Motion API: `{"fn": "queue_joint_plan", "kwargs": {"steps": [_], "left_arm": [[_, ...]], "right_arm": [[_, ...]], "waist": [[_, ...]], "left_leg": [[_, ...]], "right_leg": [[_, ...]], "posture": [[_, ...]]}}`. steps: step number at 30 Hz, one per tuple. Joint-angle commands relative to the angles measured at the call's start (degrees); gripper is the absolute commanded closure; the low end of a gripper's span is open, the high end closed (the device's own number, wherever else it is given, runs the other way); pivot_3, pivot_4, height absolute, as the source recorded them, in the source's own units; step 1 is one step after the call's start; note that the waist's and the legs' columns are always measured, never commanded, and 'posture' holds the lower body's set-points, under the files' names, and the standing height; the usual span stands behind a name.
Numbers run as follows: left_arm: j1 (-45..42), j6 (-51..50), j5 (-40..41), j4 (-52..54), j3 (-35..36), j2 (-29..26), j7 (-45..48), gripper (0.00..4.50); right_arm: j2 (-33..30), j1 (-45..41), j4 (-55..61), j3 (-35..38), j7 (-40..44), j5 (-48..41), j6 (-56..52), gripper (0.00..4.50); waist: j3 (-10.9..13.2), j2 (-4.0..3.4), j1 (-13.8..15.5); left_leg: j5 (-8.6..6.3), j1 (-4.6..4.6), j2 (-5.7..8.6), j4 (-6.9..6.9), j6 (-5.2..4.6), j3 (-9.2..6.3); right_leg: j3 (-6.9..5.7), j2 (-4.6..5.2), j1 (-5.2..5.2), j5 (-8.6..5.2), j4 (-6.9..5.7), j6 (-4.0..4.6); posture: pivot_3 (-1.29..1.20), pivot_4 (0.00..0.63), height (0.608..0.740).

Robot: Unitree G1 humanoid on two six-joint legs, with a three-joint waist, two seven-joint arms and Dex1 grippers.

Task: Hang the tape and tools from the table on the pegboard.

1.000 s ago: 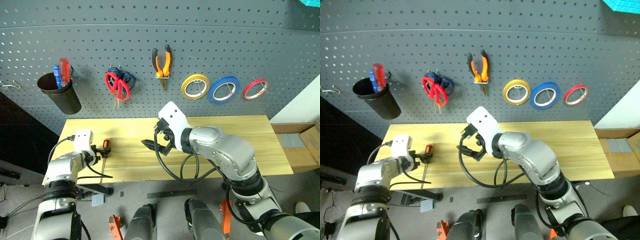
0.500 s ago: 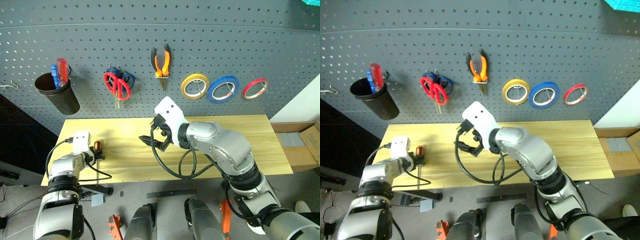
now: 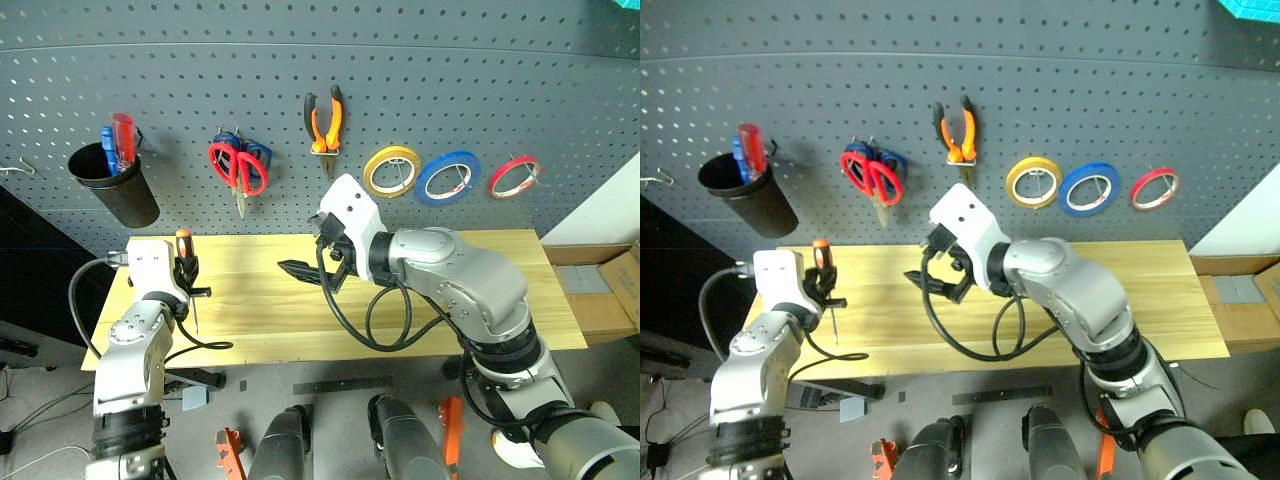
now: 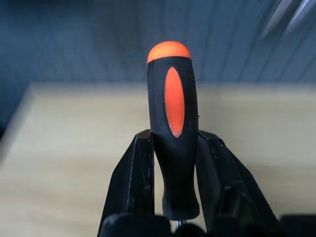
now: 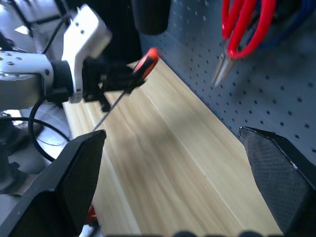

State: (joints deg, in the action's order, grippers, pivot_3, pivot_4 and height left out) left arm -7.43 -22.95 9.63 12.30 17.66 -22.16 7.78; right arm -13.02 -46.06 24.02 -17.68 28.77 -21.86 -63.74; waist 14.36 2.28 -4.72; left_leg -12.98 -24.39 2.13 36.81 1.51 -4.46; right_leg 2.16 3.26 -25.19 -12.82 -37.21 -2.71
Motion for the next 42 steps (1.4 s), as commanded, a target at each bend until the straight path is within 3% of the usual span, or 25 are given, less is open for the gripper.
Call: {"fn": "queue_joint_plan", "kwargs": {"steps": [1,8,15,22,33,38,42], "left_arm": [[1.58,7.94,-5.32,11.74,-0.69,-0.01,-3.01,3.69],[-11.66,10.48,-7.97,12.98,1.16,-3.02,-5.56,3.69],[-28.95,12.87,-4.19,-3.22,7.91,-10.89,-4.49,3.69],[-33.62,21.49,-4.0,-18.3,8.61,-15.09,-2.65,3.69],[-37.63,33.45,-5.53,-33.64,5.4,-14.61,-2.89,3.69],[-36.04,33.84,-4.24,-33.11,6.35,-13.83,-4.48,2.01],[-34.99,31.09,-2.37,-25.51,6.49,-12.34,-5.5,0.68]], "right_arm": [[-1.15,-1.8,2.44,3.22,3.29,-2.83,2.94,0.0],[-2.59,-5.28,-1.24,4.52,6.58,-3.41,7.32,0.0],[-1.34,-8.71,-5.59,4.76,5.16,-1.52,11.08,0.0],[1.09,-11.91,-8.54,4.72,3.13,-0.48,12.68,0.0],[2.74,-13.12,-9.18,3.81,3.37,0.29,13.32,0.0],[2.49,-12.58,-8.42,3.54,3.45,0.25,12.64,0.0],[1.86,-12.14,-7.85,3.75,3.5,0.09,12.23,0.0]], "waist": [[-0.01,-0.01,0.12],[-0.07,0.05,0.6],[-0.27,0.1,0.27],[-0.36,0.21,-0.04],[-0.64,0.63,-0.17],[-0.7,0.66,-0.37],[-0.83,0.73,-0.46]], "left_leg": [[0.0,0.0,0.01,0.0,0.0,0.01],[0.18,0.01,0.01,0.16,-0.03,0.0],[0.37,0.02,0.08,0.19,-0.06,0.1],[0.38,0.01,0.1,0.17,-0.04,0.11],[0.42,0.01,0.12,0.24,0.01,0.08],[0.43,0.01,0.1,0.23,0.02,0.1],[0.44,0.01,0.1,0.24,0.04,0.11]], "right_leg": [[0.0,-0.01,0.0,0.0,-0.01,0.0],[-0.05,-0.21,0.05,0.21,-0.12,-0.03],[0.02,-0.33,0.0,0.37,-0.23,-0.1],[0.02,-0.24,-0.1,0.37,-0.34,-0.1],[0.01,-0.18,-0.15,0.37,-0.53,-0.09],[0.03,-0.16,-0.21,0.37,-0.61,-0.09],[0.04,-0.14,-0.23,0.37,-0.67,-0.09]], "posture": [[-0.08,0.18,0.74],[-0.06,0.159,0.74],[-0.08,0.15,0.74],[-0.11,0.15,0.74],[-0.12,0.148,0.74],[-0.13,0.146,0.74],[-0.13,0.144,0.74]]}}
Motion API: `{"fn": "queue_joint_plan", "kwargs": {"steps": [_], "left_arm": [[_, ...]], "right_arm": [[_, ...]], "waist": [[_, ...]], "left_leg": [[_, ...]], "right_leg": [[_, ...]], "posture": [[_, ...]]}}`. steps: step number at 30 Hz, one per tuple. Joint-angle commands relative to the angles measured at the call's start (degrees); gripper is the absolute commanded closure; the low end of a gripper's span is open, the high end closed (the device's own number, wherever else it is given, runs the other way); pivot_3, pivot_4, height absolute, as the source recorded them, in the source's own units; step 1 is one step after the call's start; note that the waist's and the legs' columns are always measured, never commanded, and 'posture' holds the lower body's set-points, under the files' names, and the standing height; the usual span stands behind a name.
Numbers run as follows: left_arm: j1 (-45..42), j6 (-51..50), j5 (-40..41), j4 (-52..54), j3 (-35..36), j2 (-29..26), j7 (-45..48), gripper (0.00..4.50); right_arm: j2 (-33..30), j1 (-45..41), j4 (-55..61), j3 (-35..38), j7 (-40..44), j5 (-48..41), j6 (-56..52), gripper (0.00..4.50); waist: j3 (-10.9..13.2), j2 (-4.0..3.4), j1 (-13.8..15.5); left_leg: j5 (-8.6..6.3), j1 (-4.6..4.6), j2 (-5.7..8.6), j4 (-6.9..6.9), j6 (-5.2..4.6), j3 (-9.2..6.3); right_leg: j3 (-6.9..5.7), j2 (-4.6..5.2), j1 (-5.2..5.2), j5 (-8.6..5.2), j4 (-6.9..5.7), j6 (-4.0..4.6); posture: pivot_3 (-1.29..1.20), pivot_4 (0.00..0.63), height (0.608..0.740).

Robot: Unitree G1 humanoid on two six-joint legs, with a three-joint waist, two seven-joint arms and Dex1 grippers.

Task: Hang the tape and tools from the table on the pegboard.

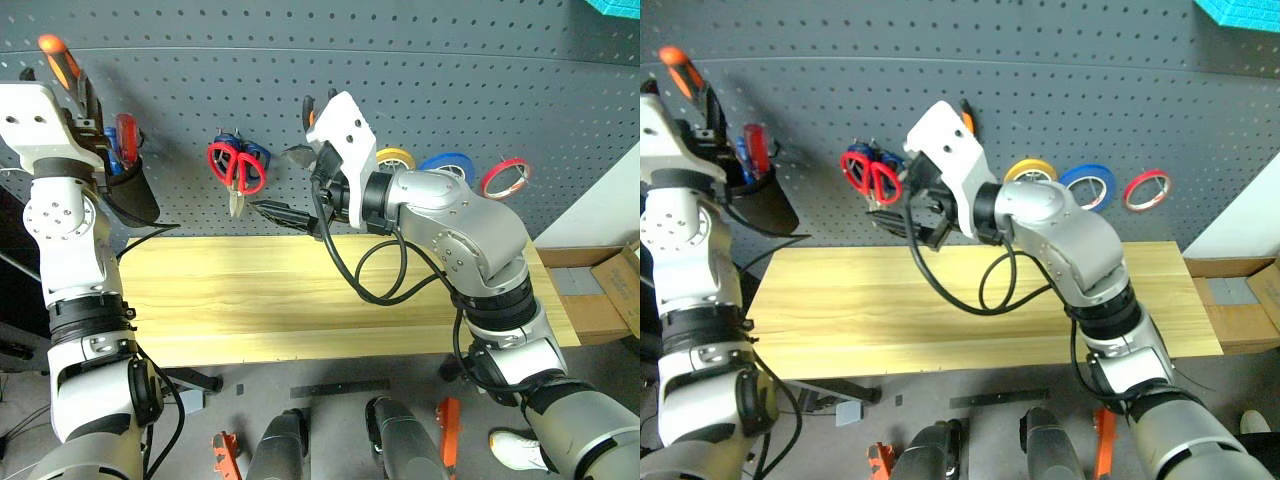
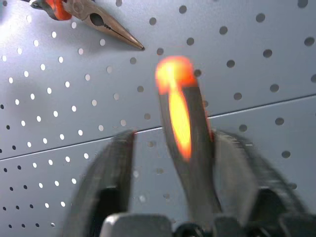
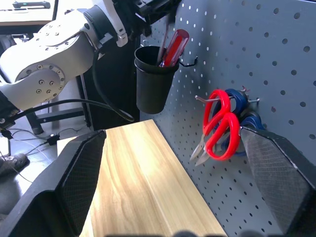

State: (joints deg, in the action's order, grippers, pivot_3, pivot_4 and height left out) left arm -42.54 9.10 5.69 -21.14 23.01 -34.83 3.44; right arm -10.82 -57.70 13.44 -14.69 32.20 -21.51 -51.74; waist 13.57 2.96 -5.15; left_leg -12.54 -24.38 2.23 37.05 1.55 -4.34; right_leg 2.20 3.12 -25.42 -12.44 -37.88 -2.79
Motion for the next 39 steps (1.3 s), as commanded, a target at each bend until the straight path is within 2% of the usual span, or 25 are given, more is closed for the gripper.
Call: {"fn": "queue_joint_plan", "kwargs": {"steps": [1,6,10,14,17,20,22,24,26,29,34,39], "left_arm": [[0.23,-2.03,1.94,10.75,0.89,0.77,-1.55,0.68],[1.05,-9.14,2.16,23.31,-0.56,3.22,-3.37,0.68],[2.63,-15.3,4.35,31.5,-4.69,4.39,0.8,0.68],[11.12,-27.52,11.49,41.96,-13.41,6.05,9.17,0.68],[19.63,-39.71,16.04,48.72,-15.78,8.57,7.72,0.68],[25.18,-44.94,16.19,53.43,-17.3,10.01,6.47,0.68],[28.33,-46.07,15.3,55.66,-18.97,10.44,6.39,0.68],[31.59,-46.94,15.71,55.83,-19.65,11.2,7.01,0.68],[34.41,-45.51,13.75,53.41,-19.68,11.51,6.98,0.68],[38.41,-39.74,9.8,48.28,-20.04,11.43,7.61,0.68],[42.24,-30.29,5.28,40.46,-19.58,13.54,6.93,0.68],[43.0,-24.8,2.62,33.84,-17.14,15.57,4.51,0.68]], "right_arm": [[-0.58,-0.34,3.02,1.0,0.12,-0.46,0.01,0.0],[-1.66,0.89,4.79,3.33,0.65,-2.48,-1.37,0.0],[-3.19,2.66,8.08,6.55,1.89,-6.49,-3.03,0.0],[-7.32,7.2,13.26,9.43,4.23,-11.26,-5.18,0.0],[-12.06,13.03,16.56,8.31,4.81,-10.88,-5.29,0.0],[-15.63,18.7,18.98,6.6,4.85,-9.63,-3.26,0.0],[-16.33,23.96,19.39,5.49,3.67,-7.63,-0.36,0.0],[-17.79,31.1,18.37,2.15,1.14,-0.46,7.21,0.0],[-18.13,36.85,14.72,0.1,-0.08,4.17,13.43,0.0],[-14.35,43.82,5.95,0.41,-6.76,11.5,26.8,0.0],[-8.57,50.76,-10.78,4.07,-17.36,19.44,46.28,0.0],[-4.56,51.87,-19.88,9.57,-20.22,17.76,52.69,0.0]], "waist": [[-0.08,0.13,-0.02],[-0.4,0.21,0.01],[-1.01,0.15,0.07],[-2.03,-0.13,0.18],[-2.24,-0.2,0.14],[-2.28,-0.21,0.02],[-2.37,-0.24,0.09],[-3.06,-0.35,0.31],[-3.68,-0.54,0.49],[-4.16,-0.76,0.41],[-5.92,-0.81,0.54],[-6.97,-0.93,0.77]], "left_leg": [[0.0,0.0,0.0,0.01,0.0,0.0],[0.01,0.0,0.01,0.02,0.02,0.0],[0.02,0.0,0.02,0.02,0.02,-0.01],[0.02,0.04,0.05,0.01,-0.01,-0.01],[0.05,0.2,0.06,0.01,-0.08,0.08],[0.07,0.54,-0.01,0.0,-0.09,0.15],[0.13,0.59,-0.09,0.01,-0.07,0.15],[0.17,0.64,-0.16,0.01,-0.06,0.15],[0.15,1.08,-0.14,-0.08,-0.05,0.24],[0.12,1.76,-0.05,-0.2,-0.08,0.41],[0.13,1.88,-0.15,-0.13,-0.08,0.46],[0.13,1.92,-0.13,-0.15,-0.08,0.5]], "right_leg": [[0.0,0.01,0.0,0.0,-0.01,0.0],[0.01,0.01,0.01,0.0,-0.03,0.0],[-0.01,-0.05,0.03,0.0,-0.05,0.0],[-0.01,-0.07,0.15,-0.01,0.02,0.0],[0.09,-0.07,0.27,-0.01,-0.02,0.0],[0.16,-0.16,0.49,-0.03,-0.13,-0.01],[0.16,-0.33,0.52,-0.03,-0.15,0.0],[0.15,-0.45,0.67,-0.03,-0.09,0.01],[0.14,-0.42,1.25,-0.05,0.11,0.0],[0.14,-0.54,2.17,-0.23,0.88,-0.2],[0.18,-0.57,2.28,-0.3,0.89,0.06],[0.25,-0.59,2.29,-0.16,0.87,-0.17]], "posture": [[-0.12,0.142,0.74],[-0.11,0.135,0.74],[-0.1,0.129,0.74],[-0.09,0.124,0.74],[-0.08,0.119,0.74],[-0.08,0.113,0.74],[-0.07,0.105,0.74],[-0.07,0.095,0.74],[-0.07,0.085,0.74],[-0.07,0.067,0.74],[-0.06,0.04,0.74],[-0.05,0.011,0.74]]}}
